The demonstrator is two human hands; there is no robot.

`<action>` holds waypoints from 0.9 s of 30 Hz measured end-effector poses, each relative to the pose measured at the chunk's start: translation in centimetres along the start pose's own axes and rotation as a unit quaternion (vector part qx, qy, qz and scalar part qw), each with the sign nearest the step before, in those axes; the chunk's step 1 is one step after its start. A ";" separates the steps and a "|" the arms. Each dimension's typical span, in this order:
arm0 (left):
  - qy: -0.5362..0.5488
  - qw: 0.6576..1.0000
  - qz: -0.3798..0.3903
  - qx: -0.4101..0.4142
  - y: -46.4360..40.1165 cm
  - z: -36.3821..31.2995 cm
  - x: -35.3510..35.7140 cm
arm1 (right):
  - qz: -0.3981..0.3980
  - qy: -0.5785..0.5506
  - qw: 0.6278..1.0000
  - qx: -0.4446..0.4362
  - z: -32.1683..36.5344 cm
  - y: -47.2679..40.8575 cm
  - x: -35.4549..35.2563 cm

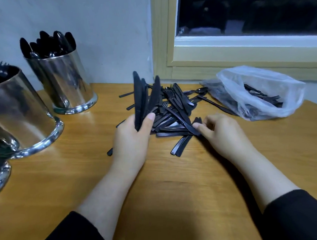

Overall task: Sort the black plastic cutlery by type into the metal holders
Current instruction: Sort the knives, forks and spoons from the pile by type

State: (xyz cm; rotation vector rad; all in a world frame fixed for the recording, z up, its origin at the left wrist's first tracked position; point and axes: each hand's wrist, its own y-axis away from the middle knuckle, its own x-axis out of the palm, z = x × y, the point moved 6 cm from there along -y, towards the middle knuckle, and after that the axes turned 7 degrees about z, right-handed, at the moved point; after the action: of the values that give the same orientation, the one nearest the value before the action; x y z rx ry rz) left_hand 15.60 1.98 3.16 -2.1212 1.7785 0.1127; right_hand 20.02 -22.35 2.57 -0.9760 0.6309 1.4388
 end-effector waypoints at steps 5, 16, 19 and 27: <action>-0.024 0.999 0.014 -0.024 -0.3 0.8 -0.8 | 0.054 0.028 0.998 0.020 -0.2 0.0 0.6; -0.083 0.996 0.006 0.018 -0.5 0.4 -0.7 | 0.073 -0.018 0.997 0.036 0.0 -0.1 0.4; -0.092 0.995 0.008 0.023 -0.6 0.4 -0.5 | 0.070 -0.024 0.997 0.038 0.0 0.0 0.2; -0.195 0.964 -0.014 0.179 -1.2 -2.2 0.9 | 0.005 -0.210 0.977 -0.039 2.1 1.0 -2.2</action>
State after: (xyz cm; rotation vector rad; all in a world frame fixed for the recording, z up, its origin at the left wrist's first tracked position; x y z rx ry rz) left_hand 16.54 0.57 5.16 -1.7267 1.4165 0.1735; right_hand 18.46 -21.82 5.30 -0.6960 0.2696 1.6264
